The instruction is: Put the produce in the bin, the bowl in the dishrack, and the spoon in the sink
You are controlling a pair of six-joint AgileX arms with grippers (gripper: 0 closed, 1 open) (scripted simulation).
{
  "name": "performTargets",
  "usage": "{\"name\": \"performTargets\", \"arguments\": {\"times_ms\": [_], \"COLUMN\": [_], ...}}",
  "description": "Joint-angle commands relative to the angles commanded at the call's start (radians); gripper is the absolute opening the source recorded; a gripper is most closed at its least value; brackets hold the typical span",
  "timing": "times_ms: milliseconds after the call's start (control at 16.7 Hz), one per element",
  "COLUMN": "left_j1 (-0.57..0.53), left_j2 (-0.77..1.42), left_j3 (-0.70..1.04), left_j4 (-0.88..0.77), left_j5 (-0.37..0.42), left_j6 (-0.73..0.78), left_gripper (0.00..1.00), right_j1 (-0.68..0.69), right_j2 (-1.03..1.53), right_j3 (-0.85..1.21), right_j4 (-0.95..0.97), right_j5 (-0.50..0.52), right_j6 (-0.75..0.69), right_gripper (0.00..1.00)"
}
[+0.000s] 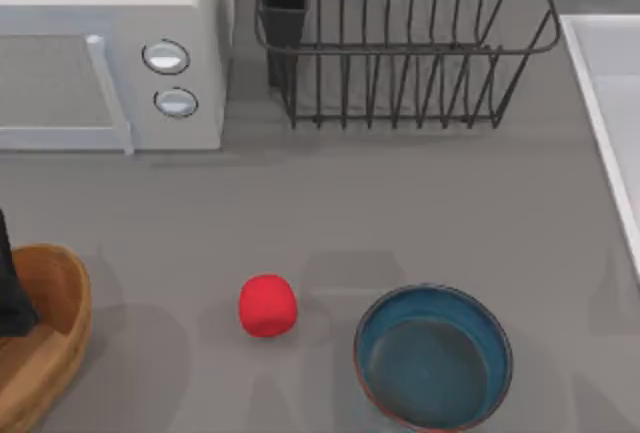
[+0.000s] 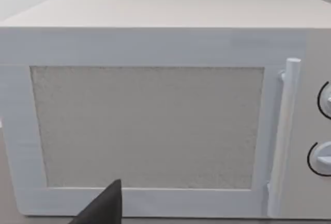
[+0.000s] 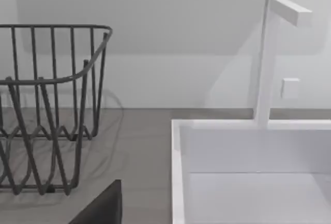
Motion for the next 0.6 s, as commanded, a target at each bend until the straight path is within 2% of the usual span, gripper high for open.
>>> {"name": "performTargets", "arguments": {"times_ms": [300, 600], "left_j1": [-0.03, -0.155], "left_j2": [0.062, 0.371], "left_j3": [0.054, 0.297], "left_j4": [-0.045, -0.235], "left_j5": [-0.001, -0.003], "left_j6": [-0.038, -0.2], "left_gripper": [1.0, 1.0], "right_j1": [0.0, 0.0], "right_j2": [0.0, 0.0], "right_j3": [0.0, 0.0], "right_j4": [0.0, 0.0], "right_j5": [0.0, 0.0], "right_j6": [0.0, 0.0], "right_gripper": [1.0, 1.0]}}
